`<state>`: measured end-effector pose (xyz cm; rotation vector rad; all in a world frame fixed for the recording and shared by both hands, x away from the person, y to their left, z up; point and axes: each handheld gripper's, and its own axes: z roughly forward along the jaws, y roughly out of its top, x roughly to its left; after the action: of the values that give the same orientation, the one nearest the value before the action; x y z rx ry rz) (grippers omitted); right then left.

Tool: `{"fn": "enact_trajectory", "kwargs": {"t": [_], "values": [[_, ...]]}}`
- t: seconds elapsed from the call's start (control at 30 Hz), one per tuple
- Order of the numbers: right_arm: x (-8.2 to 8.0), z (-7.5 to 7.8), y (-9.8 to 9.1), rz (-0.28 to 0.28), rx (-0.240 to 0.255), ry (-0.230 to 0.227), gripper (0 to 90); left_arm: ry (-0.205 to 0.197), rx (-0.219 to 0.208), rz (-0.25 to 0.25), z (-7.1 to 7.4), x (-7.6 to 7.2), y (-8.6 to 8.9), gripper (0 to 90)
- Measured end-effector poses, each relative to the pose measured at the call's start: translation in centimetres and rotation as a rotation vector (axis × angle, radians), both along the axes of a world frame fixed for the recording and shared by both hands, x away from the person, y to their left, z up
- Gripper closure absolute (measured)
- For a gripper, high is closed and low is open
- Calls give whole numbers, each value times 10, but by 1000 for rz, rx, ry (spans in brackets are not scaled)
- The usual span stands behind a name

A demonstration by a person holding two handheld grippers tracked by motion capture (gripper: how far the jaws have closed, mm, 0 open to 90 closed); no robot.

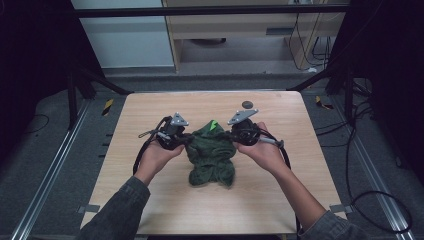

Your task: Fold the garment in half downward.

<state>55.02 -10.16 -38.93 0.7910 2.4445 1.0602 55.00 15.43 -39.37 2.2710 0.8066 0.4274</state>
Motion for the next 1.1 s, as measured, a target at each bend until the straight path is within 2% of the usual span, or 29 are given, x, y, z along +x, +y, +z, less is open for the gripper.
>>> {"fn": "enact_trajectory", "kwargs": {"t": [0.4,1.1], "values": [[-11,-10,-2,9,-2,13,850,13,11,-26,-6,-15,0,839],[-25,-21,-2,34,-2,24,832,20,-1,-44,-16,-30,-1,829]]}}
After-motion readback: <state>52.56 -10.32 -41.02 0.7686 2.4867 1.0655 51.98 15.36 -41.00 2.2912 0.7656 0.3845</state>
